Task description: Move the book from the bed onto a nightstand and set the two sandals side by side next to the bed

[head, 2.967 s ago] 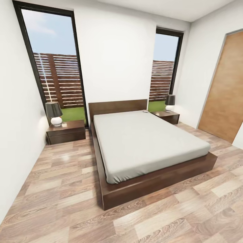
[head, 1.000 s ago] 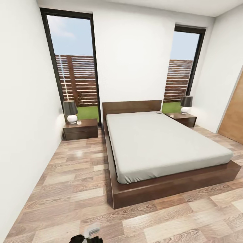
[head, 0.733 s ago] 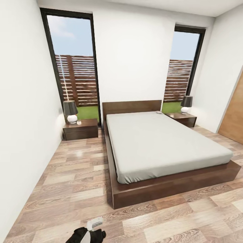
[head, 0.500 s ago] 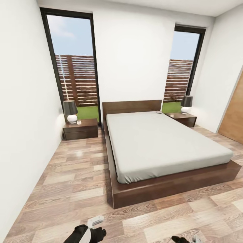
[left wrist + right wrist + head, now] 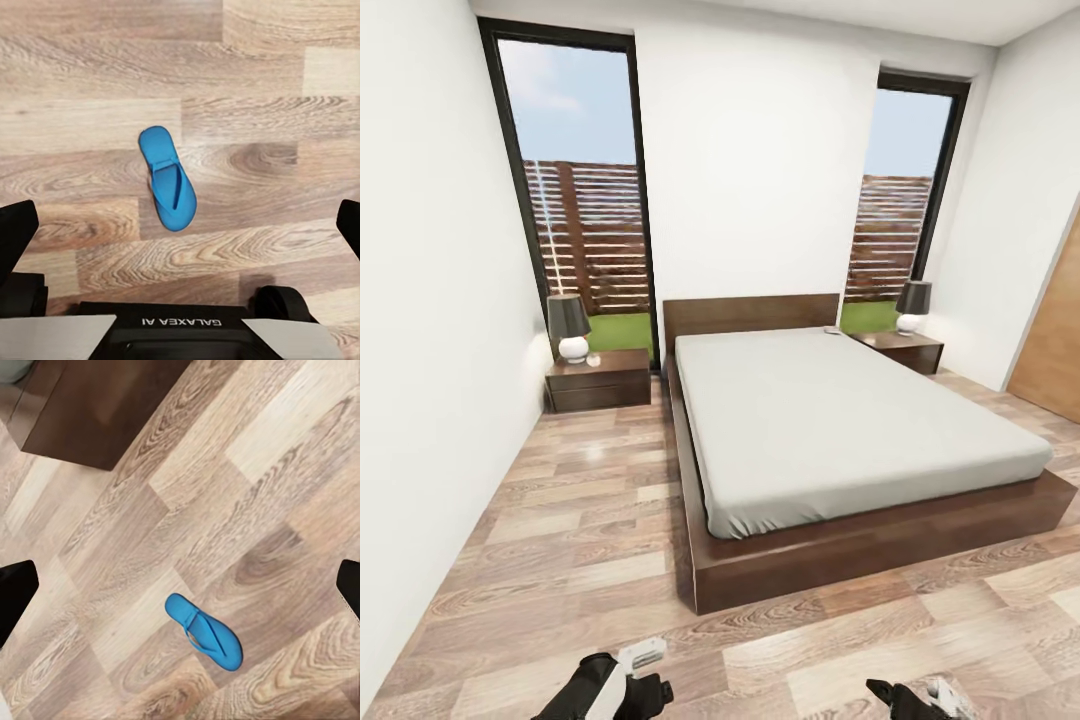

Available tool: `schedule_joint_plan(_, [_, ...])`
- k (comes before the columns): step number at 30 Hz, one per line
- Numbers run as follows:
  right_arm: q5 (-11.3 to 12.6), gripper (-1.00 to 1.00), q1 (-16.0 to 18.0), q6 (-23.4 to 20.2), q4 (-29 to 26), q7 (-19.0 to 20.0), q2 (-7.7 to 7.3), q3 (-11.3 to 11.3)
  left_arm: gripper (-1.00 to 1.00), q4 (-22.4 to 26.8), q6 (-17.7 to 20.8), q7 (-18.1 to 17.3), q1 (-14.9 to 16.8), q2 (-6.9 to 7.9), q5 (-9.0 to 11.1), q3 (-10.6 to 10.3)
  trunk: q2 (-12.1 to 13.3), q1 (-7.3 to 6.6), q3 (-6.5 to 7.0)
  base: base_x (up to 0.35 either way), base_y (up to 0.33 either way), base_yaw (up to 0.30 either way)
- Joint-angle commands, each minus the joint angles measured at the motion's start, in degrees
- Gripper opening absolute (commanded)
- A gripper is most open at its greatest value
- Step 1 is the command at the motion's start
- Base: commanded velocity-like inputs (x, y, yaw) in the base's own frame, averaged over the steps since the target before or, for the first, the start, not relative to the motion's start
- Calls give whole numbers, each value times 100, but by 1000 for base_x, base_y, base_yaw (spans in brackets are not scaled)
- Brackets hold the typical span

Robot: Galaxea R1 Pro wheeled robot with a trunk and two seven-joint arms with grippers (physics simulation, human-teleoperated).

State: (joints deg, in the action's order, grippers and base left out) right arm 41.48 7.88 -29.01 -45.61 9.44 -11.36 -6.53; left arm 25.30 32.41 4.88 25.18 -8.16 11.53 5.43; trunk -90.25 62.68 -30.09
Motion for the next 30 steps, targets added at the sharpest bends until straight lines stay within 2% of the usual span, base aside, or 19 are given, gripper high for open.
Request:
schedule_joint_plan(1, [7, 100, 3, -40, -59, 11, -2, -16, 100, 24, 39, 46, 2, -5, 64, 24, -45, 22, -25, 0, 0, 0])
schedule_joint_plan(11, [66, 100, 3, -45, -567, 30, -55, -30, 100, 127, 89, 47, 4, -30, 69, 42, -446, 242, -204, 0, 0, 0])
schedule_joint_plan(15, [97, 100, 27, -64, -672, 48, -143, -32, 100, 141, 212, 44, 16, -16, 126, 58, -606, 330, -276, 0, 0, 0])
schedule_joint_plan(18, [148, 100, 74, -95, -733, 91, -237, -32, 100, 150, 307, 44, 31, 8, 341, 109, -727, 396, -330, 0, 0, 0])
schedule_joint_plan(19, [205, 100, 96, -152, -754, 133, -287, -32, 100, 151, 352, 47, 49, 30, 568, 137, -767, 418, -348, 0, 0, 0])
schedule_joint_plan(23, [334, 100, 119, -406, -778, 212, -355, -32, 100, 148, 444, 77, 153, 76, 1011, 166, -927, 506, -420, 0, 0, 0])
schedule_joint_plan(25, [394, 100, 127, -635, -789, 247, -392, -32, 100, 145, 592, 204, 309, 92, 1208, 176, -1007, 549, -456, 0, 0, 0])
schedule_joint_plan(27, [419, 100, 131, -749, -793, 261, -418, -32, 100, 144, 765, 372, 443, 93, 1290, 183, -1088, 593, -492, 0, 0, 0])
schedule_joint_plan(30, [453, 100, 135, -876, -803, 301, -465, -34, 100, 143, 1183, 821, 743, 84, 1388, 194, -1208, 659, -545, 0, 0, 0])
